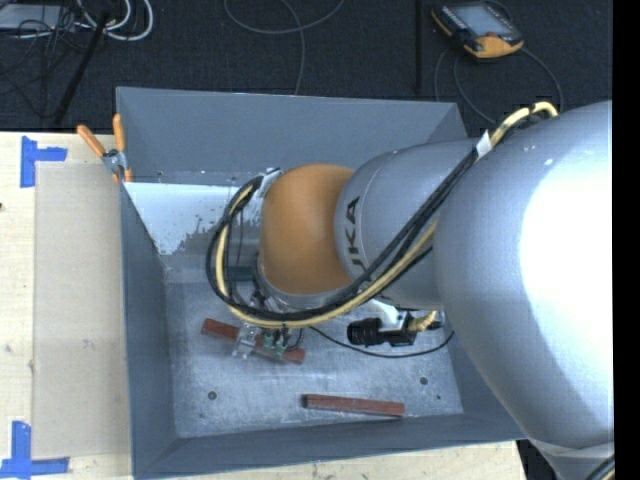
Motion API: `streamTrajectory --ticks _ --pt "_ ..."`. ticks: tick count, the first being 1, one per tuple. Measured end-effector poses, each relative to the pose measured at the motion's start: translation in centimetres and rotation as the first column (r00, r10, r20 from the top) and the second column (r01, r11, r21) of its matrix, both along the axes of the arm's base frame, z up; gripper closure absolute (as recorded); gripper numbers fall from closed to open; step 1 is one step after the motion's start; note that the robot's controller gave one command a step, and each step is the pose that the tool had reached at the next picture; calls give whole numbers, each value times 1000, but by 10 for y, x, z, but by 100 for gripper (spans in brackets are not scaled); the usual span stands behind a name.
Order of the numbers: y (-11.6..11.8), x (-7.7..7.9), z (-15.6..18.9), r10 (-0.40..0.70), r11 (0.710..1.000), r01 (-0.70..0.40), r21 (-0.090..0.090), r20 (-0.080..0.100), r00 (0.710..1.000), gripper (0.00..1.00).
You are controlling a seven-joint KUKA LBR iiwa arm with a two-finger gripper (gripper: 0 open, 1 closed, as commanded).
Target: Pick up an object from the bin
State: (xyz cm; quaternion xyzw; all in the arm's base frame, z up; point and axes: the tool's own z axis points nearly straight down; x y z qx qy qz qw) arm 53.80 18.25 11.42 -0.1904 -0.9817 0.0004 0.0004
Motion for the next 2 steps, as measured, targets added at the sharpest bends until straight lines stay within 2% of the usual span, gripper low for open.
streamTrajectory --ticks 2 --pt "0 1 16 0 1000 0 1 2 1000 100"
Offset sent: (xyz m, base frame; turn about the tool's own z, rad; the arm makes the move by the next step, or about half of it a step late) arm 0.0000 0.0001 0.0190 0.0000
